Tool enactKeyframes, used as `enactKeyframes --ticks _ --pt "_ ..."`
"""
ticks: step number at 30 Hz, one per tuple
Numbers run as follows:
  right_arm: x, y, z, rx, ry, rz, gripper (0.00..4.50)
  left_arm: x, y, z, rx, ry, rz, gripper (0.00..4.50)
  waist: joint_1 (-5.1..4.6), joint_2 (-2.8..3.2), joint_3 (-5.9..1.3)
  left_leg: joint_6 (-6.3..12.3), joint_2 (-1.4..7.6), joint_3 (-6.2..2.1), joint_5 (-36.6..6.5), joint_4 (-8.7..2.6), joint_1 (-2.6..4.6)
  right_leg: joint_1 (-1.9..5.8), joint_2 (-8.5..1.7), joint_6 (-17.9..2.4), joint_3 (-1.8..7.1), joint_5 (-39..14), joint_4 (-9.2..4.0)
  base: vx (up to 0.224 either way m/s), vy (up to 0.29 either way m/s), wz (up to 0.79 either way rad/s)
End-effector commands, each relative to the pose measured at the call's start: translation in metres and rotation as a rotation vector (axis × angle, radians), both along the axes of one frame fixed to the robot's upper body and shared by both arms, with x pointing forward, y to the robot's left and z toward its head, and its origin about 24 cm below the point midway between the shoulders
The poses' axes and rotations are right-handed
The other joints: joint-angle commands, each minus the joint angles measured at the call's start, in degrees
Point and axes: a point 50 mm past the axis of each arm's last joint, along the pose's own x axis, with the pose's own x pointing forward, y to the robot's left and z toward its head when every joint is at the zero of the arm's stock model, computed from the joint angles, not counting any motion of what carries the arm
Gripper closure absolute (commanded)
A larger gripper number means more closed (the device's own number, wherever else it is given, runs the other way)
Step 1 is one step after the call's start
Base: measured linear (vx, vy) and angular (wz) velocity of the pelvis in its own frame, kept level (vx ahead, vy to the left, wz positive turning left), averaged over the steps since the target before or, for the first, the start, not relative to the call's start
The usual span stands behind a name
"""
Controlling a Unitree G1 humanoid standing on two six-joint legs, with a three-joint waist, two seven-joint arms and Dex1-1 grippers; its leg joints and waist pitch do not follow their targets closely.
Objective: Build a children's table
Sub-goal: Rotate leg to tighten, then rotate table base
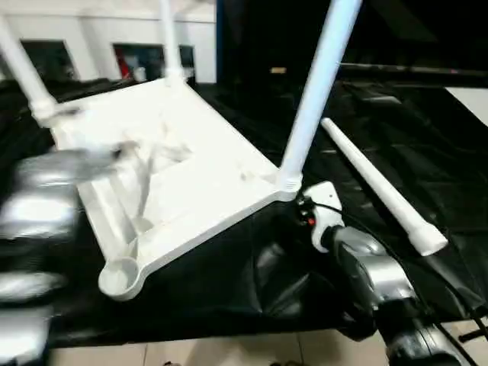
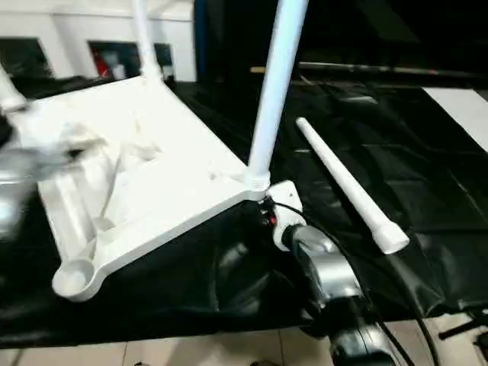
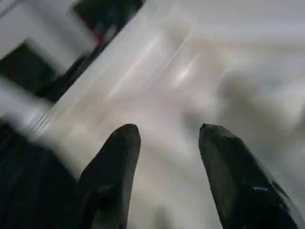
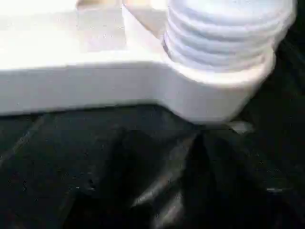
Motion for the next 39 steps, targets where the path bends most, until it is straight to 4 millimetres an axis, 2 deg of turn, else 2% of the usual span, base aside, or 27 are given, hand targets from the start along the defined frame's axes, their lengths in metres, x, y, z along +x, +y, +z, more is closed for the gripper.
enactKeyframes --ticks 1,2,3,5,6,7,8,10,11,15,17,18,19,20,22,24,25,27,28,30,32,34,35,36,37,38,39 --pt "0.006 0.003 -0.002 -0.004 0.017 0.002 2.02 -0.008 0.010 0.000 0.114 0.057 0.047 2.06 0.12 1.13 -3.65 -0.49 0.20 0.55 -10.4 -3.80 0.48 3.11 -1.88 -12.7 2.16 -7.8 -3.03 0.000 0.000 0.00" --pt "0.012 0.006 -0.001 -0.008 0.014 -0.006 2.10 -0.017 0.024 -0.006 0.188 0.113 0.087 2.06 0.14 1.23 -3.57 -0.70 0.03 0.57 -10.9 -3.84 0.39 3.20 -1.80 -12.6 2.19 -8.1 -3.05 0.000 0.000 0.00" --pt "0.012 0.006 -0.001 -0.008 0.014 -0.006 2.15 -0.017 0.024 -0.006 0.188 0.113 0.087 2.06 0.18 1.37 -3.70 -0.86 0.17 0.47 -11.2 -3.80 0.49 3.07 -2.08 -12.8 2.19 -8.1 -2.98 0.000 0.000 0.00" --pt "0.020 0.008 0.001 0.001 0.013 -0.034 2.32 -0.029 0.033 -0.013 0.232 0.193 0.109 2.06 0.14 1.28 -3.50 -1.32 0.07 0.48 -12.2 -3.90 0.46 3.10 -2.05 -12.7 2.27 -9.4 -3.14 0.000 0.000 0.00" --pt "0.021 0.008 0.001 0.003 0.013 -0.041 2.45 -0.032 0.035 -0.014 0.238 0.210 0.111 2.06 0.15 1.39 -3.62 -1.50 0.18 0.43 -12.3 -3.85 0.54 3.04 -2.21 -12.9 2.30 -9.2 -2.99 0.000 0.000 0.00" --pt "0.025 0.008 0.002 0.005 0.010 -0.067 2.54 -0.039 0.038 -0.018 0.248 0.253 0.118 2.06 0.08 1.11 -3.64 -1.37 0.12 0.49 -12.2 -3.88 0.50 3.09 -2.11 -13.1 2.28 -9.3 -3.04 0.000 0.000 0.00" --pt "0.026 0.008 0.002 0.005 0.009 -0.074 2.60 -0.041 0.039 -0.018 0.250 0.263 0.121 2.06 -0.02 1.19 -3.55 -1.38 0.10 0.46 -12.2 -3.91 0.38 3.07 -2.13 -13.5 2.30 -9.3 -2.94 0.000 0.000 0.00" --pt "0.031 0.006 0.003 0.010 0.007 -0.117 2.66 -0.047 0.040 -0.021 0.273 0.304 0.121 2.06 0.11 1.39 -3.60 -1.41 0.05 0.52 -12.2 -3.82 0.61 2.97 -1.95 -13.7 2.28 -8.7 -2.92 0.000 0.000 0.00" --pt "0.033 0.006 0.003 0.009 0.007 -0.130 2.89 -0.050 0.038 -0.023 0.253 0.319 0.112 2.06 0.19 1.13 -3.63 -1.32 0.08 0.53 -12.0 -3.82 0.54 3.02 -2.05 -13.8 2.29 -8.3 -2.84 0.000 0.000 0.00" --pt "0.037 0.007 0.004 0.003 0.003 -0.131 3.18 -0.052 0.011 -0.033 0.096 0.361 0.004 2.06 0.72 1.22 -3.60 -1.41 0.09 0.70 -11.7 -3.74 0.68 2.94 -1.93 -14.4 2.28 -7.2 -2.72 0.000 0.000 0.00" --pt "0.040 0.006 0.009 0.001 -0.013 -0.131 3.42 -0.053 -0.012 -0.037 0.029 0.383 -0.102 2.06 0.92 0.93 -3.73 -1.26 0.04 0.75 -11.3 -3.68 0.58 3.17 -1.97 -14.6 2.26 -6.6 -2.54 0.000 0.000 0.00" --pt "0.040 0.006 0.009 0.001 -0.015 -0.130 3.42 -0.053 -0.015 -0.037 0.019 0.383 -0.113 2.06 0.94 0.92 -3.71 -1.20 0.01 0.77 -11.1 -3.65 0.49 3.20 -1.94 -14.5 2.29 -6.4 -2.49 0.000 0.000 0.00" --pt "0.041 0.005 0.011 -0.006 -0.023 -0.127 3.42 -0.053 -0.021 -0.037 -0.002 0.385 -0.143 2.06 0.92 1.65 -3.65 -1.23 -0.01 0.75 -11.6 -3.64 0.52 3.10 -1.82 -14.3 2.27 -6.4 -2.54 0.000 0.000 0.00" --pt "0.041 0.004 0.011 -0.013 -0.028 -0.113 3.42 -0.053 -0.027 -0.036 -0.016 0.388 -0.167 2.06 0.80 1.35 -3.72 -1.17 -0.09 0.73 -11.7 -3.59 0.48 3.24 -1.81 -14.1 2.25 -6.5 -2.65 0.000 0.000 0.00" --pt "0.040 0.000 0.014 -0.011 -0.046 -0.100 3.42 -0.057 -0.041 -0.035 -0.056 0.407 -0.235 2.06 0.87 1.33 -3.75 -1.22 -0.11 0.70 -12.0 -3.54 0.46 3.33 -1.78 -14.1 2.26 -6.7 -2.60 0.000 0.000 0.00" --pt "0.038 -0.006 0.016 -0.018 -0.061 -0.115 3.42 -0.058 -0.050 -0.036 -0.076 0.419 -0.279 2.06 0.97 1.62 -3.71 -1.25 -0.16 0.70 -11.3 -3.46 0.49 3.32 -1.56 -13.8 2.24 -5.9 -2.50 0.000 0.000 0.00" --pt "0.038 -0.006 0.016 -0.018 -0.061 -0.115 3.42 -0.058 -0.050 -0.036 -0.076 0.419 -0.279 2.06 0.85 1.47 -3.67 -1.25 -0.19 0.73 -11.3 -3.48 0.45 3.34 -1.42 -13.6 2.23 -5.9 -2.59 0.000 0.000 0.00" --pt "0.033 -0.016 0.020 -0.023 -0.079 -0.147 3.42 -0.055 -0.065 -0.040 -0.110 0.419 -0.316 2.06 0.98 1.42 -3.70 -1.41 -0.21 0.75 -11.2 -3.43 0.55 3.38 -1.37 -13.1 2.24 -5.9 -2.63 0.000 0.000 0.00" --pt "0.031 -0.018 0.021 -0.034 -0.083 -0.148 3.42 -0.054 -0.068 -0.042 -0.111 0.418 -0.323 2.06 0.90 1.85 -3.49 -1.50 -0.34 0.75 -11.8 -3.52 0.64 3.35 -1.02 -12.5 2.19 -6.3 -3.01 0.000 0.000 0.00" --pt "0.025 -0.026 0.028 -0.087 -0.115 -0.154 3.42 -0.047 -0.080 -0.048 -0.119 0.407 -0.343 2.06 1.03 1.79 -3.53 -1.68 -0.48 0.74 -12.6 -3.47 0.71 3.42 -0.97 -11.8 2.19 -7.4 -3.30 0.000 0.000 0.00" --pt "0.019 -0.036 0.034 -0.128 -0.098 -0.171 3.42 -0.041 -0.094 -0.053 -0.129 0.401 -0.369 2.06 0.83 2.20 -3.71 -1.75 -0.60 0.51 -13.0 -3.43 0.41 3.74 -1.13 -11.5 2.24 -8.6 -3.17 0.000 0.000 0.00" --pt "0.014 -0.043 0.038 -0.174 -0.077 -0.172 3.42 -0.037 -0.105 -0.057 -0.139 0.394 -0.389 2.06 0.82 1.94 -3.53 -1.43 -0.68 0.53 -13.2 -3.40 0.41 3.72 -0.96 -10.5 2.20 -10.8 -3.62 0.000 0.000 0.00" --pt "0.010 -0.050 0.044 -0.180 -0.046 -0.166 3.42 -0.030 -0.118 -0.063 -0.148 0.366 -0.395 2.06 0.71 2.60 -3.40 -1.18 -0.82 0.57 -14.0 -3.27 0.50 3.67 -0.80 -9.8 2.17 -11.8 -4.13 0.000 0.000 0.00" --pt "0.009 -0.051 0.045 -0.175 -0.041 -0.165 3.42 -0.029 -0.120 -0.063 -0.149 0.361 -0.395 2.06 0.71 2.60 -3.40 -1.18 -0.82 0.57 -14.0 -3.27 0.50 3.67 -0.80 -9.8 2.17 -11.8 -4.13 0.000 0.000 0.00" --pt "0.009 -0.052 0.046 -0.168 -0.035 -0.164 3.42 -0.028 -0.122 -0.064 -0.150 0.356 -0.394 2.06 0.86 2.31 -3.59 -0.84 -0.84 0.47 -13.6 -3.19 0.27 3.89 -1.05 -9.6 2.18 -12.6 -3.96 0.000 0.000 0.00" --pt "0.010 -0.059 0.055 -0.181 -0.052 -0.149 3.42 -0.022 -0.133 -0.064 -0.155 0.342 -0.412 2.06 0.91 3.49 -3.61 -0.79 -0.82 0.32 -13.4 -3.24 0.11 3.78 -1.29 -9.4 2.13 -13.8 -3.95 0.000 0.000 0.00" --pt "0.010 -0.059 0.055 -0.181 -0.052 -0.149 3.42 -0.022 -0.133 -0.064 -0.155 0.342 -0.412 2.06 0.56 3.04 -3.67 -0.69 -0.89 0.50 -13.7 -3.01 0.17 3.74 -1.08 -9.2 2.09 -14.2 -4.41 0.000 0.000 0.00"
